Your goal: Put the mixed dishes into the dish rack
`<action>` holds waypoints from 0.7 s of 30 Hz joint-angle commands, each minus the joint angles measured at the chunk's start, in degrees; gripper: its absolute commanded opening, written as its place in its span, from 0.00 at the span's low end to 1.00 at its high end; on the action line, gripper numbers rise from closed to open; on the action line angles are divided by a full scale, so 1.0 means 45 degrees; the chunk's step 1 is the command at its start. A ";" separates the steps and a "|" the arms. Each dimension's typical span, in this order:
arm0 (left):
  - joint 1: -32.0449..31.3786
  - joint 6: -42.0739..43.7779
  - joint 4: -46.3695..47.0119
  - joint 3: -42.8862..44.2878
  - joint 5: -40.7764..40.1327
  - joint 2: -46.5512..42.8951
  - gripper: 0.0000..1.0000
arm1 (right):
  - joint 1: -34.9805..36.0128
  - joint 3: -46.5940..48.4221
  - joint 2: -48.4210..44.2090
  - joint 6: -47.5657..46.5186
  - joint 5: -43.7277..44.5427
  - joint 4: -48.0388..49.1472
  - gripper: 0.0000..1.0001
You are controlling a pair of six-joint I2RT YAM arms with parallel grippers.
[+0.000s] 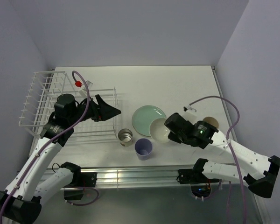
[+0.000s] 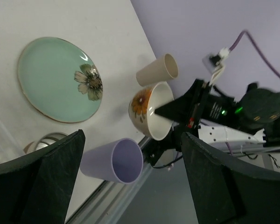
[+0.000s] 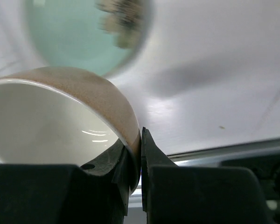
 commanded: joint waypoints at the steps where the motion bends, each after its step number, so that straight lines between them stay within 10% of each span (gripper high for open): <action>1: -0.0333 0.0086 0.0694 0.0589 0.1061 0.0050 0.92 | -0.0004 0.2384 0.0361 -0.2993 0.0630 0.1801 0.00; 21: -0.1896 -0.0951 0.1751 0.0296 0.1825 0.0460 0.94 | 0.0035 0.5261 0.2550 -0.7882 -0.4157 0.5539 0.00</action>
